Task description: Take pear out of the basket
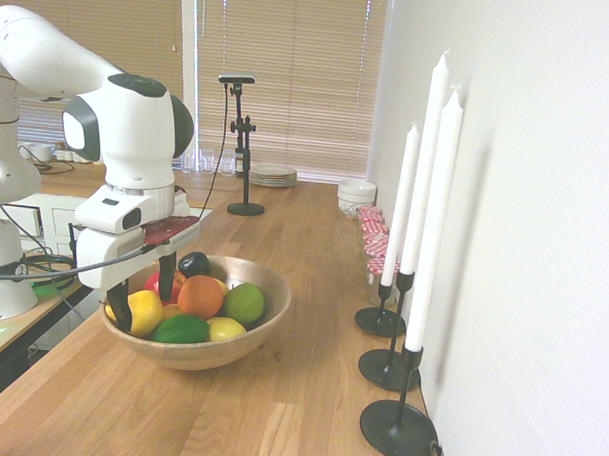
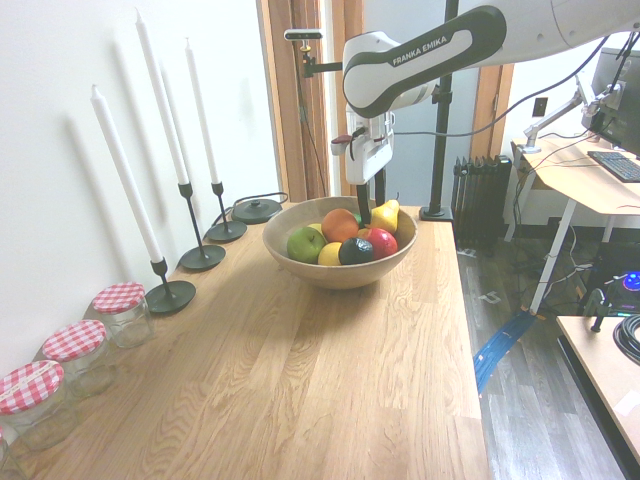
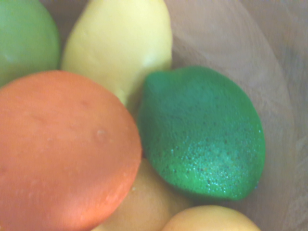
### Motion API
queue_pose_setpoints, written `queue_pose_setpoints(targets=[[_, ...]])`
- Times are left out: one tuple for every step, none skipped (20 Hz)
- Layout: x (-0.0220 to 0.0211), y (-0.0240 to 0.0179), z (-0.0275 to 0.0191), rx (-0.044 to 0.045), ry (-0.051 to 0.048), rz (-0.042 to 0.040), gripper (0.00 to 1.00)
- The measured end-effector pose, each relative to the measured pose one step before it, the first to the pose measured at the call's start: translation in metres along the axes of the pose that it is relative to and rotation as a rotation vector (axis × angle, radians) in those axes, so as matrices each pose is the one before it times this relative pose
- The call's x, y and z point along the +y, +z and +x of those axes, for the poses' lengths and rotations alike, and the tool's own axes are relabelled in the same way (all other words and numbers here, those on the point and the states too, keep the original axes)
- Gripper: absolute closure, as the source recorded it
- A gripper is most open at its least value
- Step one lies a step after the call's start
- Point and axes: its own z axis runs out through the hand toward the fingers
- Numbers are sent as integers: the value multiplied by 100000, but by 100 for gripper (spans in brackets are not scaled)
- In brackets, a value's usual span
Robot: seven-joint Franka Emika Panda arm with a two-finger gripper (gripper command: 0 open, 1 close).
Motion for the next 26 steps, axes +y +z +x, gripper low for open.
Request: queue_pose_setpoints(targets=[[118,232,80,-346,138,-192,0],[85,195,45,-315,39,-131,0],[12,118,-9,-230,-106,-37,0],[-2,112,-39,-245,-112,-47,0],[-56,149,-78,-301,-173,-105,0],[-109,239,-136,-460,-261,-191,0],[-122,274,-160,-518,-281,-229,0],[-157,76,-145,-173,-323,-71,0],[-116,54,-166,-157,-327,-108,100],[-41,21,-144,-114,-210,-54,100],[-49,22,-134,-97,-216,-56,100],[-4,28,-156,-101,-189,21,100],[20,33,-202,-218,-175,-23,100],[14,304,-300,-705,-229,-303,100],[37,88,-213,-349,-118,-35,100],[75,173,-151,-355,-12,-90,100],[45,299,-57,-217,36,-119,100],[11,177,-42,-59,-6,-30,100],[32,213,-52,-120,19,-56,100],[43,238,-36,-104,48,-60,100],[61,179,-44,-186,64,-76,100],[33,59,-13,-40,36,-11,100],[32,27,-27,28,18,32,100],[37,36,-39,-38,15,11,100],[39,-9,-49,76,11,105,100],[44,-40,-31,253,25,186,100]])
